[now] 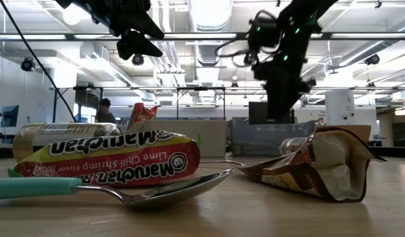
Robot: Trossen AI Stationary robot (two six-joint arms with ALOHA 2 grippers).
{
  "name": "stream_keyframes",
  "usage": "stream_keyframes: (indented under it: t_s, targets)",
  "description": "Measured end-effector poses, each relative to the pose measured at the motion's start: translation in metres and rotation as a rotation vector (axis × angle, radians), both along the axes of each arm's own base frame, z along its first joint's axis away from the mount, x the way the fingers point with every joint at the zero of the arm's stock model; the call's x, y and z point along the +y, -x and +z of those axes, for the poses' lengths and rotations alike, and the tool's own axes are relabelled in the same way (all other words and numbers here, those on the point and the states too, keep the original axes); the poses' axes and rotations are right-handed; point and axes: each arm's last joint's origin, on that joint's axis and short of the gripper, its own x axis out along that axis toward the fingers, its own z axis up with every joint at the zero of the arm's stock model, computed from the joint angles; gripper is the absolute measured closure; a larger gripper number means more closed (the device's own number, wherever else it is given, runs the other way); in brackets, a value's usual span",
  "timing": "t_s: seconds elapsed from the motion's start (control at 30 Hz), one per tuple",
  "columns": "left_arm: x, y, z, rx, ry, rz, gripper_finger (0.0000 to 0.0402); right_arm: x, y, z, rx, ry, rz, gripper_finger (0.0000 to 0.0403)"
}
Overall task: Pick & Place Food Item
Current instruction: Put the top brown seasoning bottle into the right gray bin
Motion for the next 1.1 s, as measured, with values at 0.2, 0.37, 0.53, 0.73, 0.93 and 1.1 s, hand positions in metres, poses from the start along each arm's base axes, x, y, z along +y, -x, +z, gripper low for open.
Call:
stream_keyframes:
  t_s: [0.2,0.37,0.53,0.73,0.93,1.1]
  targets:
    - [0.0,-0.001,0.002,-0.018,-0.006,0.006,0.0132,0.035,0.015,0.02,-0.001,-0.052,-0.05,0.0154]
    - [0.0,-0.002,0.003,-0.039,-0.008,0.006,0.0132,0.067,0.018,0.024,0.014,-0.091,-0.066,0.0154]
    - [0.0,-0.002,0.003,-0.038,-0.008,0.007,0.0132,0.094,0.009,0.01,0.049,-0.118,-0.074,0.0154]
    - [0.0,-0.002,0.003,-0.035,-0.008,0.006,0.0132,0.118,-0.004,-0.016,0.129,-0.097,-0.118,0.0154]
    - [0.0,-0.001,0.002,-0.027,-0.007,0.006,0.0132,0.125,-0.019,-0.04,0.156,-0.092,-0.109,0.0154]
    - [0.0,-0.001,0.001,-0.015,-0.005,0.006,0.0132,0.126,-0.025,-0.044,0.12,-0.097,-0.091,0.0154]
